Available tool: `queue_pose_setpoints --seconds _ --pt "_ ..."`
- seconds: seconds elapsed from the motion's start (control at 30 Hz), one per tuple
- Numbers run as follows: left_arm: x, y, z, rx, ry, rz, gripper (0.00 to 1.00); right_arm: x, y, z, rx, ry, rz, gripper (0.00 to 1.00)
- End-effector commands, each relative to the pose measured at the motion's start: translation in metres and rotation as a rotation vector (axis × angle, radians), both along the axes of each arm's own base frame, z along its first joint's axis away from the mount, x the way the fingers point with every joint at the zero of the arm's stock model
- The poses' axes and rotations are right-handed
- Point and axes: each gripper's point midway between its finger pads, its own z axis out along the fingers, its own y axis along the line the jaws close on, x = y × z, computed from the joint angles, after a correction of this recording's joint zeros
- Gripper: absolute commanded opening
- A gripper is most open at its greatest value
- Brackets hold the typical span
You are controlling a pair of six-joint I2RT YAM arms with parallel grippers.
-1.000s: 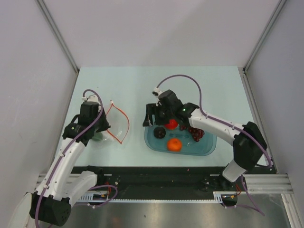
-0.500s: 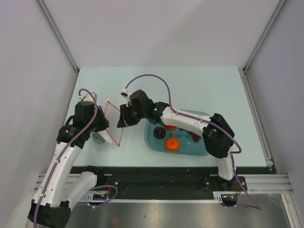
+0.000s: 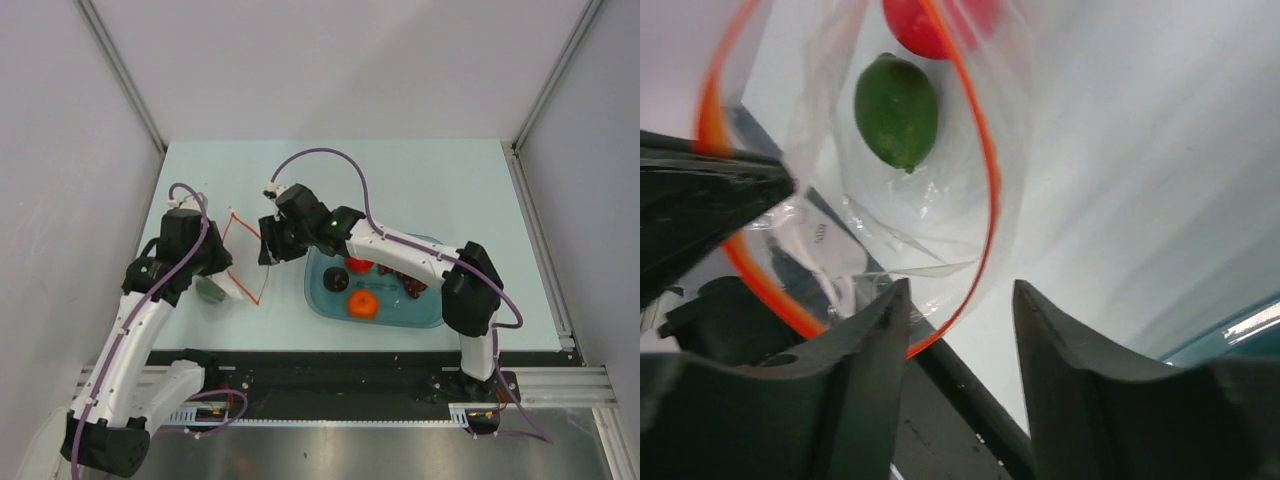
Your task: Open the zip-top bag and remove the fake food
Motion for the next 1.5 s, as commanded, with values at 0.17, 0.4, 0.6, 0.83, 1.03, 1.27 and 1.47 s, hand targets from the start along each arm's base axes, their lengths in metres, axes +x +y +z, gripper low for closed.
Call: queue_pose_setpoints --seconds 0.17,0.4,0.6,0.83,1.03,1.27,1.47 --pt "0.006 -0.013 0.018 -0.075 -0.044 -0.027 0.0 -0.013 0.044 0.063 0.197 -0.054 0.158 0.23" --pt "0.01 -0.028 0.034 -0.144 -0.105 -0.077 0.0 -0.015 0.065 -0.016 0.144 0.071 0.232 0.22" --pt "0.01 -0.039 0.033 -0.183 -0.099 -0.134 0.0 -0.01 0.079 -0.035 0.161 0.081 0.278 0.27" --pt "0.016 -0.062 0.032 -0.268 -0.067 -0.188 0.0 -0.015 0.09 -0.05 0.193 0.121 0.313 0.35" --pt "0.027 -0.076 0.046 -0.3 -0.09 -0.208 0.0 -0.025 0.083 -0.047 0.247 0.153 0.328 0.44" --pt "0.05 -0.086 0.047 -0.322 -0.098 -0.197 0.01 -0.038 0.081 -0.058 0.263 0.199 0.379 0.71" --pt "0.051 -0.092 0.033 -0.277 -0.047 -0.189 0.0 -0.065 0.08 -0.077 0.243 0.195 0.463 0.88"
